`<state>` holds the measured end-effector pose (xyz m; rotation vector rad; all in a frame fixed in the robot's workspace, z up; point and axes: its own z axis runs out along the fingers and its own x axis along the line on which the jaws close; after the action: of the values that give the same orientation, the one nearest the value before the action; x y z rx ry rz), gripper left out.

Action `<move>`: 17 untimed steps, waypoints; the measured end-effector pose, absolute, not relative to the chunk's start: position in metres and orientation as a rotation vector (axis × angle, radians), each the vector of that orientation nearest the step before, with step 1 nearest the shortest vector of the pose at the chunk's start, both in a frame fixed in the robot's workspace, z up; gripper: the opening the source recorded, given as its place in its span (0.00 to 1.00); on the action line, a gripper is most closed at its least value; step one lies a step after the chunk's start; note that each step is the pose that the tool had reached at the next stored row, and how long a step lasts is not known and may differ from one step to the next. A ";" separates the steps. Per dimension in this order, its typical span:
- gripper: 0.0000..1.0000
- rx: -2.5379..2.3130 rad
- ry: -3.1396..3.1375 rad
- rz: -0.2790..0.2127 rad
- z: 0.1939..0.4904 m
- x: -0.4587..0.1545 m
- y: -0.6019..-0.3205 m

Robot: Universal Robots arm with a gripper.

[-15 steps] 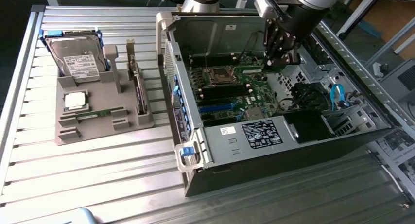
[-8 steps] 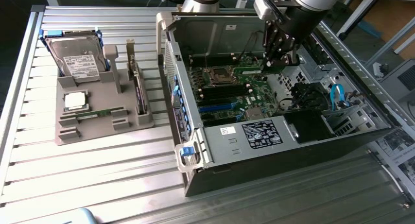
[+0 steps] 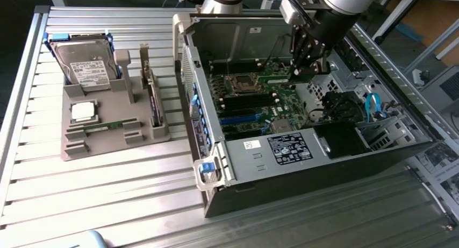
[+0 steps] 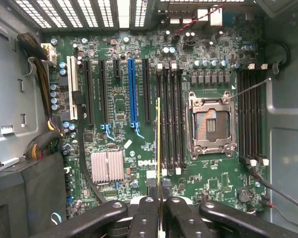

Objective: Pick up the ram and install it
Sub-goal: 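Insert the ram into the slot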

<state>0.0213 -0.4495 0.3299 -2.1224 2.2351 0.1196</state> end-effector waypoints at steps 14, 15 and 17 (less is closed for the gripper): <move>0.12 -2.122 2.235 0.120 0.324 0.021 -0.449; 0.12 -2.122 2.235 0.120 0.324 0.021 -0.449; 0.12 -2.122 2.235 0.120 0.323 0.021 -0.449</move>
<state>0.0213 -0.4495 0.3231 -2.1224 2.2350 0.1197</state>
